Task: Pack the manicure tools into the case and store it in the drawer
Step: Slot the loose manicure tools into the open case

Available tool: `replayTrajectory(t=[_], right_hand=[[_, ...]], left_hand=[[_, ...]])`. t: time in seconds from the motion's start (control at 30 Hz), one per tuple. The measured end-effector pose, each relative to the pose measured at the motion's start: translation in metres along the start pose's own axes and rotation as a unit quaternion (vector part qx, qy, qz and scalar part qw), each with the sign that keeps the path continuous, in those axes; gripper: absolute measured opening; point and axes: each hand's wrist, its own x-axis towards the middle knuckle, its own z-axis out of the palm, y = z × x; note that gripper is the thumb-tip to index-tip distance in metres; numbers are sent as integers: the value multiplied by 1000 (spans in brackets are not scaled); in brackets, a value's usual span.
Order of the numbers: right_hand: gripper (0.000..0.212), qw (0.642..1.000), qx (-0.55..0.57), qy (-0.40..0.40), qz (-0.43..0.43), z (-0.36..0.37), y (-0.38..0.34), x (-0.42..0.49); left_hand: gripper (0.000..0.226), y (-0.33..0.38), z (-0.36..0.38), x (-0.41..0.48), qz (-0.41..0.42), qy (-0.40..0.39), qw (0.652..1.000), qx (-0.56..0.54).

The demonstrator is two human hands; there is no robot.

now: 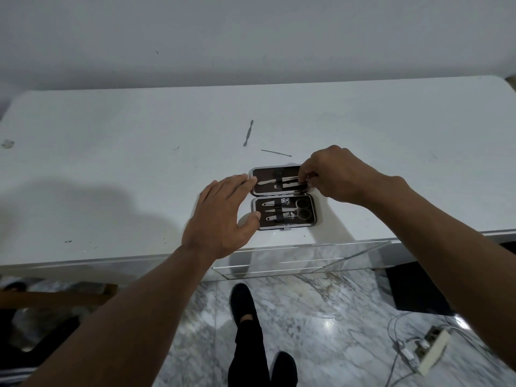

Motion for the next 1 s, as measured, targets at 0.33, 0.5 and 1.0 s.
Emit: replayTrajectory(t=[0.33, 0.5, 1.0], right_hand=[[23, 1000, -16, -6, 18, 0, -2, 3], [23, 999, -30, -4, 15, 4, -8, 5], [19, 1000, -21, -9, -11, 9, -18, 12]], left_hand=[[65, 1, 1, 0, -2, 0, 1000, -2], [65, 0, 1, 0, -2, -2, 1000, 1], [65, 1, 0, 0, -1, 3, 1000, 4]])
